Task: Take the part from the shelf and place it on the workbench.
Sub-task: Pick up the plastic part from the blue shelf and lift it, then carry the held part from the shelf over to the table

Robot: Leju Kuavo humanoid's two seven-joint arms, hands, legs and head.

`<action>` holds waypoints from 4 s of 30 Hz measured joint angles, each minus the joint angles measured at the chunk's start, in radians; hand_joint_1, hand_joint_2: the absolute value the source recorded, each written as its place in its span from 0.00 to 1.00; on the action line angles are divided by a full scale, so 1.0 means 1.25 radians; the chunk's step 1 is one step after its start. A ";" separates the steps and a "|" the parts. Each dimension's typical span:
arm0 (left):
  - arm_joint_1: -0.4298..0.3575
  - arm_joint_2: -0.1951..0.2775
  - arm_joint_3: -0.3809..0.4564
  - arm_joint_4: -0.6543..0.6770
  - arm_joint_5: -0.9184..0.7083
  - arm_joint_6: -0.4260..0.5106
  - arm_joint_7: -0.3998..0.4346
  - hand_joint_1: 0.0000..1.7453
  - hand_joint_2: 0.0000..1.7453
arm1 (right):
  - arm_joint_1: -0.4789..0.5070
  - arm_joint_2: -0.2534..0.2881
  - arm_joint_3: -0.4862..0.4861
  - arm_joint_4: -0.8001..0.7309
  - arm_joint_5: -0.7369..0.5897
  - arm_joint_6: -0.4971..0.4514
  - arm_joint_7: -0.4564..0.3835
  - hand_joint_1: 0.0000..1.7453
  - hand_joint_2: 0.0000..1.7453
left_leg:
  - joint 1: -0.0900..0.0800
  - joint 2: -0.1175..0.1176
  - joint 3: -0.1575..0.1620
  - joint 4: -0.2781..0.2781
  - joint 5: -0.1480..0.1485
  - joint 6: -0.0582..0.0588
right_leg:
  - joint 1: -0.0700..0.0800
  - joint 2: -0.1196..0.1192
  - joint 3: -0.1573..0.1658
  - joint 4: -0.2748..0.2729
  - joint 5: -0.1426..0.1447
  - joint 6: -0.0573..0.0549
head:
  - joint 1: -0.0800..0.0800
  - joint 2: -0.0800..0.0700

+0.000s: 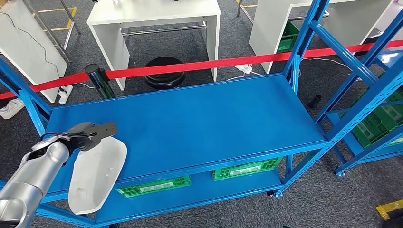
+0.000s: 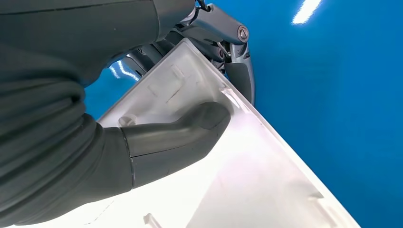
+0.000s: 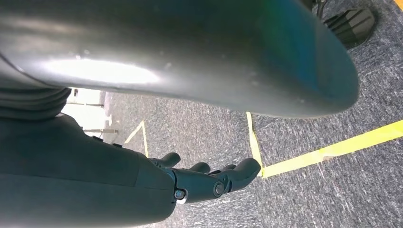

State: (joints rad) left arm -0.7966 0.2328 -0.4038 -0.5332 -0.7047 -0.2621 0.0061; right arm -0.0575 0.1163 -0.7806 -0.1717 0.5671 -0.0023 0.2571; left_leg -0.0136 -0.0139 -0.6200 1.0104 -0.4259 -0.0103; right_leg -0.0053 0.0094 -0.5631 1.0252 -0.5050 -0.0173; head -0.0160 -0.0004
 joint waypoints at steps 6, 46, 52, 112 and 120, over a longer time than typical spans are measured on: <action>0.012 0.000 -0.007 -0.012 -0.004 0.050 -0.006 1.00 1.00 | 0.000 0.000 -0.008 0.000 0.000 0.000 0.000 0.00 0.00 | 0.000 0.000 0.000 0.000 0.000 0.000 | 0.000 0.000 0.000 0.000 0.000 0.000 | 0.000 0.000; 0.322 -0.057 0.076 -0.885 0.547 0.225 -0.241 1.00 1.00 | 0.000 0.000 -0.033 0.000 0.028 0.009 0.000 0.00 0.00 | 0.000 0.000 0.009 -0.001 -0.001 0.001 | 0.000 0.000 0.008 0.000 0.000 0.001 | 0.000 0.000; 0.332 -0.057 0.076 -0.895 0.552 0.207 -0.237 1.00 1.00 | 0.000 0.000 -0.034 0.000 0.030 0.009 0.000 0.00 0.00 | -0.003 0.000 0.008 0.001 -0.002 0.003 | -0.002 -0.001 0.009 -0.001 0.000 0.003 | 0.000 0.000; 0.358 -0.029 0.093 -0.913 0.547 0.197 -0.218 1.00 1.00 | -0.010 -0.001 -0.039 0.000 0.048 0.016 0.011 0.00 0.00 | 0.014 0.012 -0.079 0.168 -0.113 -0.031 | -0.009 -0.009 -0.012 0.005 0.015 -0.012 | 0.004 0.000; 0.346 -0.025 0.093 -0.904 0.551 0.197 -0.227 1.00 1.00 | -0.010 -0.001 -0.039 0.000 0.048 0.016 0.012 0.00 0.00 | 0.014 0.009 0.110 0.004 -0.093 -0.020 | -0.010 -0.008 -0.074 0.006 0.080 0.011 | 0.003 0.000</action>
State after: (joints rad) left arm -0.3643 0.2010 -0.2879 -1.6638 -0.0155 -0.0156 -0.2776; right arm -0.0703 0.1148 -0.8293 -0.1720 0.6266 0.0175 0.2716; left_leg 0.0036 -0.0032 -0.4829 1.0152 -0.5423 -0.0349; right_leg -0.0173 -0.0010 -0.6559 1.0331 -0.4046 -0.0032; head -0.0118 -0.0004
